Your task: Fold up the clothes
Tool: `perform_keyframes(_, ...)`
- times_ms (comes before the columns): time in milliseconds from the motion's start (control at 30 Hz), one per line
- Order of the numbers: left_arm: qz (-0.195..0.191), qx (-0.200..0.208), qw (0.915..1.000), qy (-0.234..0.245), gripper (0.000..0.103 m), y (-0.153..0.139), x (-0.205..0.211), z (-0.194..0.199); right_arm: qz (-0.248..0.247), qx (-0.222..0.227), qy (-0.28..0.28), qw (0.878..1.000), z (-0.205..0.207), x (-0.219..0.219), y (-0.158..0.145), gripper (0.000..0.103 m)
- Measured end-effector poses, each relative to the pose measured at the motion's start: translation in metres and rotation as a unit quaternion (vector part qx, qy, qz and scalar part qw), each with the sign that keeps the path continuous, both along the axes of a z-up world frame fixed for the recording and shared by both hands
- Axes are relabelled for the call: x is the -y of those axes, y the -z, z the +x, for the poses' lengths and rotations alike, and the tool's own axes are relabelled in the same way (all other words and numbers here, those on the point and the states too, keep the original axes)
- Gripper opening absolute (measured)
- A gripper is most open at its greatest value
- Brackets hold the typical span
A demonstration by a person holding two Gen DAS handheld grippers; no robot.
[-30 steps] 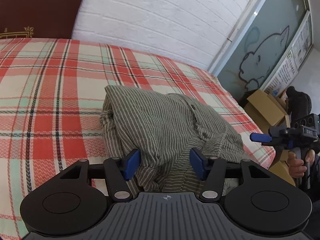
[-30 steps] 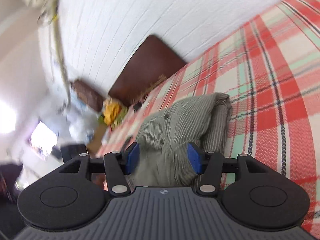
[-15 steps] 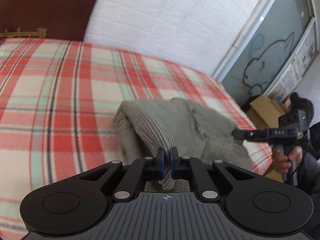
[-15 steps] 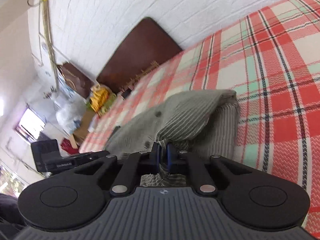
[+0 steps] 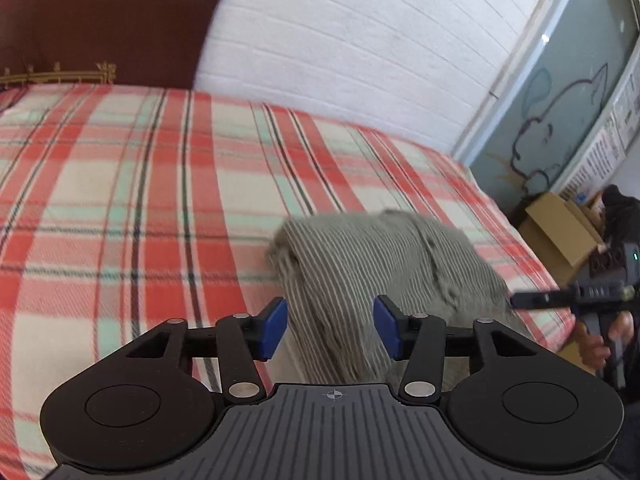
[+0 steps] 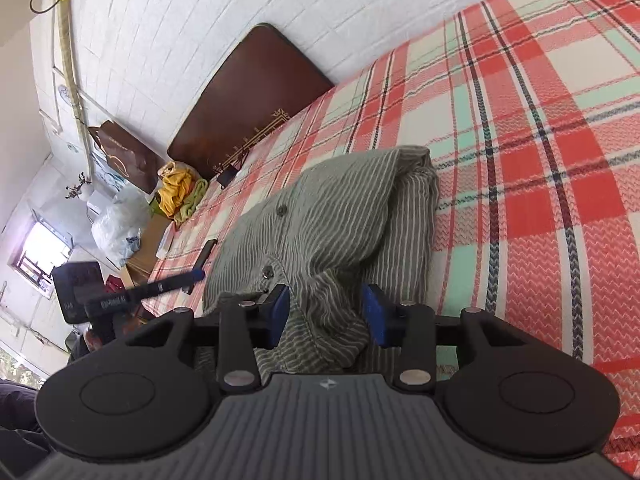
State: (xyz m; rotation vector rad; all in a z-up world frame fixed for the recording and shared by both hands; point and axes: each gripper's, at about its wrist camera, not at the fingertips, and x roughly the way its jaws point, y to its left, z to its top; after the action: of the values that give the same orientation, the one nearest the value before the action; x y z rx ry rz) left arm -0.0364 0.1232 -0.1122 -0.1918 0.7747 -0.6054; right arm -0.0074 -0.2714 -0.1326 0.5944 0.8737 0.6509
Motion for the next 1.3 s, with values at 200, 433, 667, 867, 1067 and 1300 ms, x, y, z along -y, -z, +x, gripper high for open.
perform_keyframes(200, -0.049, -0.062, 0.9968, -0.001, 0.063, 0.017, 0.016, 0.028, 0.009, -0.013, 0.005, 1.0, 0.002, 0.0, 0.003, 0.01)
perform_keyframes(433, 0.017, -0.072, 0.996, 0.05, 0.015, 0.033, 0.035, 0.003, 0.031, -0.006, 0.013, 0.999, -0.008, 0.012, -0.008, 0.008)
perform_keyframes(667, -0.009, -0.078, 0.9963, 0.034, 0.039, 0.036, 0.018, 0.007, 0.016, -0.039, 0.02, 0.999, 0.0, 0.013, 0.012, 0.018)
perform_keyframes(867, -0.058, -0.039, 0.9972, -0.024, 0.063, 0.006, 0.0, 0.044, 0.043, 0.009, 0.057, 0.997, 0.028, 0.029, -0.022, 0.042)
perform_keyframes(1067, -0.092, -0.099, 0.9897, -0.047, 0.062, 0.033, 0.009, 0.094, 0.097, -0.059, 0.094, 0.989, 0.073, 0.03, 0.011, 0.042)
perform_keyframes(1300, -0.143, -0.129, 0.9803, -0.044, 0.035, 0.051, 0.015, 0.112, 0.15, -0.109, 0.096, 0.978, 0.111, 0.022, 0.036, 0.028)
